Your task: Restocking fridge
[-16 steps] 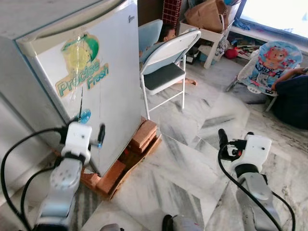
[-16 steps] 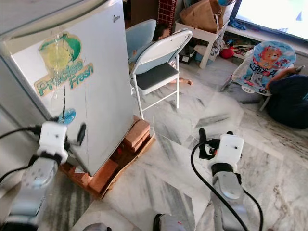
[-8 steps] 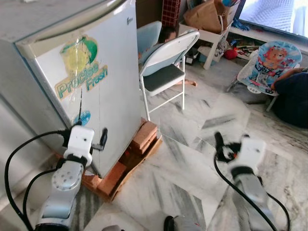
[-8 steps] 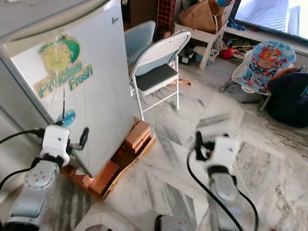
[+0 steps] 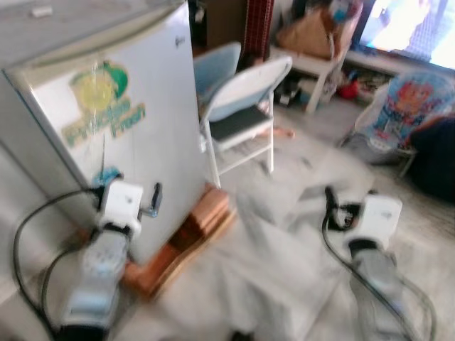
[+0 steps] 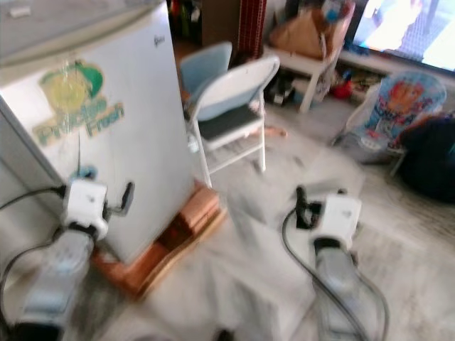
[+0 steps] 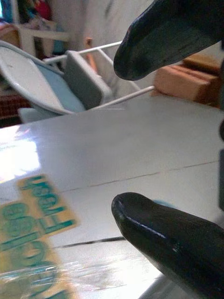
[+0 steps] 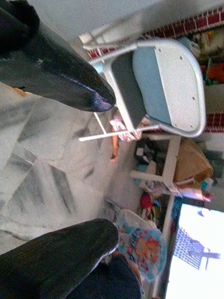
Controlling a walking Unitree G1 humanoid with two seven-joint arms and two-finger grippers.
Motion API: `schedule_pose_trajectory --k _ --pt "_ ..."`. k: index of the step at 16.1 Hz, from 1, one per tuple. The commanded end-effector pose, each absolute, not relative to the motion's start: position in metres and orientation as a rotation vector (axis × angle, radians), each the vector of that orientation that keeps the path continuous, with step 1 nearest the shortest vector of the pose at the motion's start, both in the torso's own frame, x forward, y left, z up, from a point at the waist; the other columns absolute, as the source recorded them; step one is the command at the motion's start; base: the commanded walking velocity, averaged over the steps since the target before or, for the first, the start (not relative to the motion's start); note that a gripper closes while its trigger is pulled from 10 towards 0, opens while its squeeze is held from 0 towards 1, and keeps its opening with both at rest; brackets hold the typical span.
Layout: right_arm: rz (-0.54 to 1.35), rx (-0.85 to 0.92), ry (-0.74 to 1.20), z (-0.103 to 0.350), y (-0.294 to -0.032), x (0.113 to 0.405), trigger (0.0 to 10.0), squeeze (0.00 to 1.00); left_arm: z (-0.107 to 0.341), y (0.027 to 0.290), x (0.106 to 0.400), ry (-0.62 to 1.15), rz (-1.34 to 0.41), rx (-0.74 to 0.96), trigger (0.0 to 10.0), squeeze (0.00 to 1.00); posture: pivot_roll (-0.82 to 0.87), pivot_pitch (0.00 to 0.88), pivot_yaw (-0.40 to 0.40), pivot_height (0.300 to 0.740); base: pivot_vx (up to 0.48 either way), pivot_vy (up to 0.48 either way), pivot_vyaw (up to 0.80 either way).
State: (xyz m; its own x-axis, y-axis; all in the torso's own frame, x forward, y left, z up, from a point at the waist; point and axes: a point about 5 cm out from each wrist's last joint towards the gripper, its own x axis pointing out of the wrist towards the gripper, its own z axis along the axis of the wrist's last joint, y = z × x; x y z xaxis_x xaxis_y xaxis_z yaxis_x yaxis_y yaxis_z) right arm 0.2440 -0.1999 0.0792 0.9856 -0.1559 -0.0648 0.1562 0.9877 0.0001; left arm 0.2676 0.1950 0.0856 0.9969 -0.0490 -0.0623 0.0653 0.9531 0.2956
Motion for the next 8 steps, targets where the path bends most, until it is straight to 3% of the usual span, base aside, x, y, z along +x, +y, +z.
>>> schedule_pose_trajectory --k 1,8 --pt "-0.156 0.006 0.076 0.0774 -0.1998 0.2421 10.0 0.00 0.0837 0.1946 0.2672 0.057 -0.049 0.297 10.0 0.00 0.06 0.039 -0.021 0.740 0.000 -0.480 0.00" --pt "-0.154 -0.010 0.073 0.0797 -0.2048 0.2399 10.0 0.00 0.0881 0.1970 0.2668 0.054 -0.010 0.316 10.0 0.00 0.07 0.061 -0.027 0.740 0.000 -0.480 0.00"
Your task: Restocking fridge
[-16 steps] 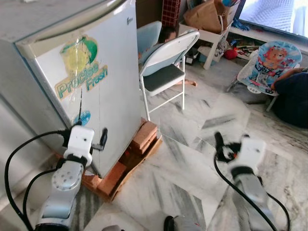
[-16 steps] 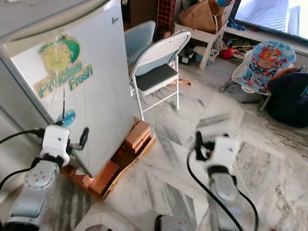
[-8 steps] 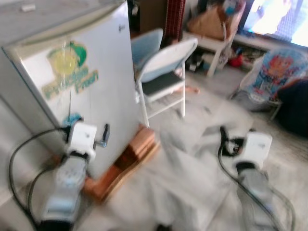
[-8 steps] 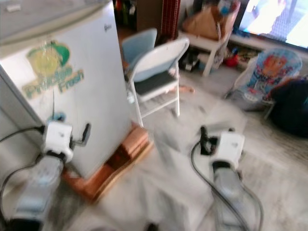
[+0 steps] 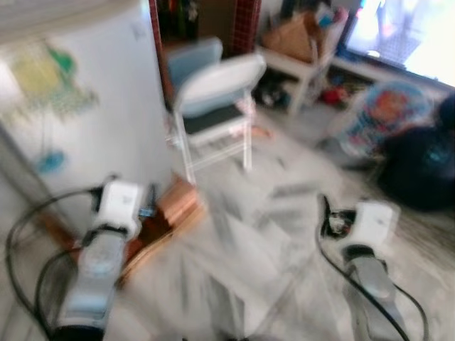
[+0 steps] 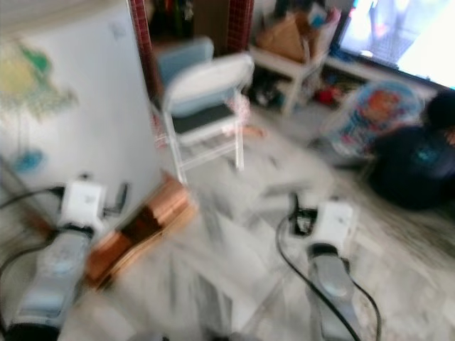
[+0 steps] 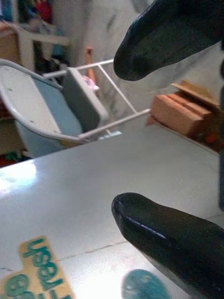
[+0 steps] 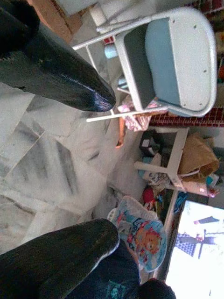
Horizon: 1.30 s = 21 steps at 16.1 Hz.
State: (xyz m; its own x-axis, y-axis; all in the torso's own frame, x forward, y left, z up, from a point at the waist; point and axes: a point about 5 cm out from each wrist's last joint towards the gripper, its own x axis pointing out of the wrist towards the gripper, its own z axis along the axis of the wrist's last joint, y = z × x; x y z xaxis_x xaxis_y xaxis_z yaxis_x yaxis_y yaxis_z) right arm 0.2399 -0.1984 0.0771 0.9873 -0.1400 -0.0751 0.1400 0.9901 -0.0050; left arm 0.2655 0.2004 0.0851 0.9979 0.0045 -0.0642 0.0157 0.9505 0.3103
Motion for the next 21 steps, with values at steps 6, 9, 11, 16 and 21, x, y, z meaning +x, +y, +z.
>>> schedule_pose_trajectory --k 6,9,11,16,21 --pt "-0.187 0.012 0.123 0.067 -0.207 0.221 10.0 0.00 0.078 0.194 0.254 0.088 -0.007 0.328 10.0 0.00 0.05 0.044 -0.021 0.740 0.000 -0.237 0.00" --pt "-0.198 0.010 0.112 0.067 -0.208 0.218 10.0 0.00 0.068 0.213 0.240 0.135 0.069 0.376 10.0 0.00 0.04 0.034 -0.001 0.740 0.000 0.000 0.00" --pt "-0.204 0.010 0.109 0.067 -0.210 0.219 10.0 0.00 0.067 0.217 0.237 0.152 0.104 0.361 10.0 0.00 0.05 0.023 0.000 0.740 0.000 0.000 0.00" --pt "-0.212 0.018 0.108 0.066 -0.209 0.220 10.0 0.00 0.073 0.216 0.244 0.130 0.094 0.347 10.0 0.00 0.07 0.018 -0.005 0.740 0.000 0.000 0.00" --pt "-0.187 0.006 0.115 0.067 -0.209 0.225 10.0 0.00 0.067 0.214 0.240 0.170 0.052 0.307 10.0 0.00 0.07 0.039 -0.043 0.740 0.000 0.000 0.00"
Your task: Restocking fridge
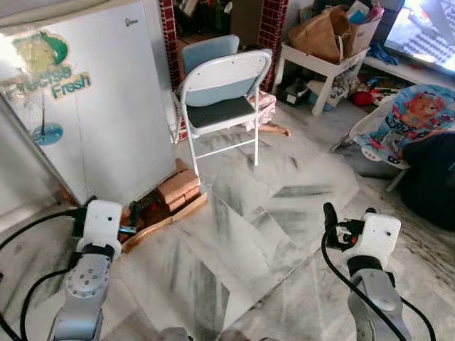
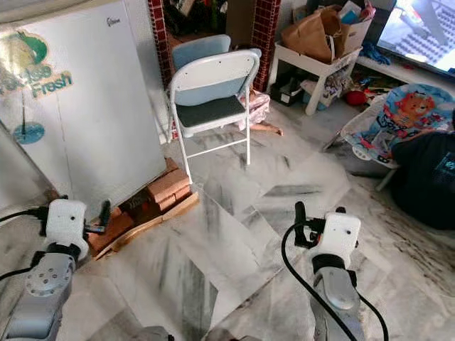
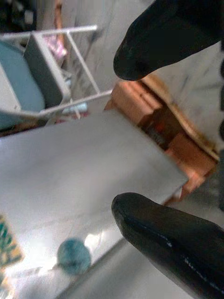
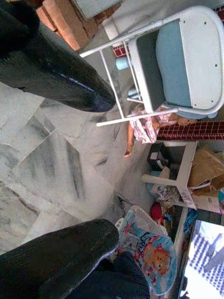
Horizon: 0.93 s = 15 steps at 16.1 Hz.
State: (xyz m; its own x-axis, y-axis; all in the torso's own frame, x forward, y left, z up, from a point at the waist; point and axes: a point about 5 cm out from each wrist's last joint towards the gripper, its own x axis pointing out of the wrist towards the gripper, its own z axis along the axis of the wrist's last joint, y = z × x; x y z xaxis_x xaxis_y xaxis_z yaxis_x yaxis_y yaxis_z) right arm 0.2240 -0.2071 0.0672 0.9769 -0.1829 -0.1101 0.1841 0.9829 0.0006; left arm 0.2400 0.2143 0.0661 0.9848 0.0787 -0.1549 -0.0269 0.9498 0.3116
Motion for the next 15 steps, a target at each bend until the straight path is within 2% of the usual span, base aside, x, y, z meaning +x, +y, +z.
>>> schedule_pose_trajectory --k 1,3,8,9,12,15 --pt "-0.161 -0.002 0.124 0.067 -0.207 0.226 10.0 0.00 0.066 0.209 0.240 0.171 0.002 0.319 10.0 0.00 0.08 0.046 -0.062 0.740 0.000 0.000 0.00" --pt "-0.140 -0.019 0.137 0.067 -0.207 0.227 10.0 0.00 0.066 0.203 0.238 0.176 -0.091 0.341 10.0 0.00 0.09 0.051 -0.083 0.740 0.000 0.000 0.00" --pt "-0.168 -0.011 0.159 0.061 -0.214 0.228 10.0 0.00 0.064 0.196 0.228 0.160 -0.086 0.358 10.0 0.00 0.12 0.030 -0.115 0.740 0.000 0.000 0.00" --pt "-0.185 -0.008 0.149 0.061 -0.214 0.230 10.0 0.00 0.066 0.195 0.228 0.146 -0.057 0.351 10.0 0.00 0.11 0.016 -0.080 0.740 0.000 0.000 0.00" --pt "-0.200 -0.017 0.119 0.064 -0.214 0.235 10.0 0.00 0.067 0.191 0.237 0.134 0.055 0.313 10.0 0.00 0.10 0.010 -0.043 0.740 0.000 0.000 0.00" --pt "-0.218 -0.038 0.121 0.063 -0.222 0.226 10.0 0.00 0.067 0.178 0.247 0.128 -0.079 0.364 10.0 0.00 0.06 0.021 -0.005 0.740 0.000 0.000 0.00"
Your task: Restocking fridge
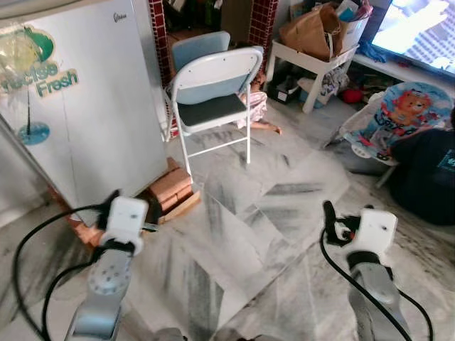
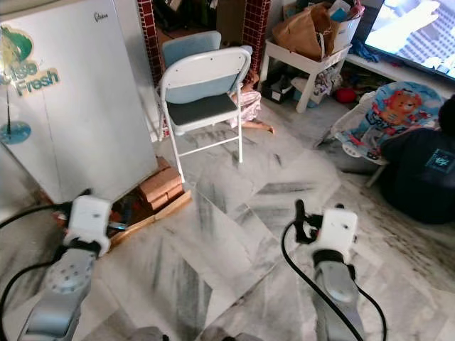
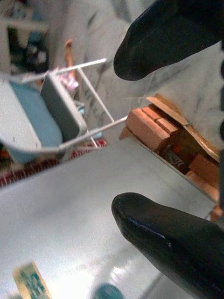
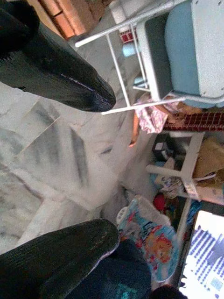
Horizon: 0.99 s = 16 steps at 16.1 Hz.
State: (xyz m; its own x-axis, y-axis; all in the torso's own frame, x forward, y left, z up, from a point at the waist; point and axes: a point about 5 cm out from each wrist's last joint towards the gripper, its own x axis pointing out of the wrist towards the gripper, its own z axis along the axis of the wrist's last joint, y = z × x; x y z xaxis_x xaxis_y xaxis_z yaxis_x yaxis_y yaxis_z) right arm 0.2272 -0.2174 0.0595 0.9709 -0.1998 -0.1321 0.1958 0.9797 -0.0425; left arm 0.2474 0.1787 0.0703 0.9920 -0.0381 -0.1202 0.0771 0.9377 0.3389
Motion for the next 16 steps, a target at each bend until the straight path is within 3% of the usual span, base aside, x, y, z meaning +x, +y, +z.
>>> schedule_pose_trajectory --k 1,5,7,10,16 --pt "-0.225 -0.040 0.121 0.063 -0.224 0.223 10.0 0.00 0.067 0.178 0.248 0.133 -0.089 0.367 10.0 0.00 0.05 0.023 0.001 0.740 0.000 0.000 0.00" --pt "-0.306 -0.068 0.109 0.069 -0.236 0.198 10.0 0.00 0.070 0.165 0.268 0.122 -0.213 0.394 10.0 0.00 -0.05 0.048 0.051 0.740 0.000 0.000 0.00" --pt "-0.293 -0.076 0.138 0.068 -0.232 0.183 10.0 0.00 0.068 0.166 0.271 0.161 -0.218 0.348 10.0 0.00 -0.08 0.094 0.063 0.740 0.000 0.000 0.00" --pt "-0.210 -0.069 0.181 0.063 -0.220 0.175 10.0 0.00 0.059 0.164 0.263 0.200 -0.215 0.311 10.0 0.00 -0.07 0.094 0.031 0.740 0.000 0.000 0.00" --pt "-0.115 -0.053 0.144 0.079 -0.221 0.202 10.0 0.00 0.064 0.180 0.243 0.183 -0.093 0.264 10.0 0.00 0.01 0.074 -0.014 0.740 0.000 0.000 -0.07"
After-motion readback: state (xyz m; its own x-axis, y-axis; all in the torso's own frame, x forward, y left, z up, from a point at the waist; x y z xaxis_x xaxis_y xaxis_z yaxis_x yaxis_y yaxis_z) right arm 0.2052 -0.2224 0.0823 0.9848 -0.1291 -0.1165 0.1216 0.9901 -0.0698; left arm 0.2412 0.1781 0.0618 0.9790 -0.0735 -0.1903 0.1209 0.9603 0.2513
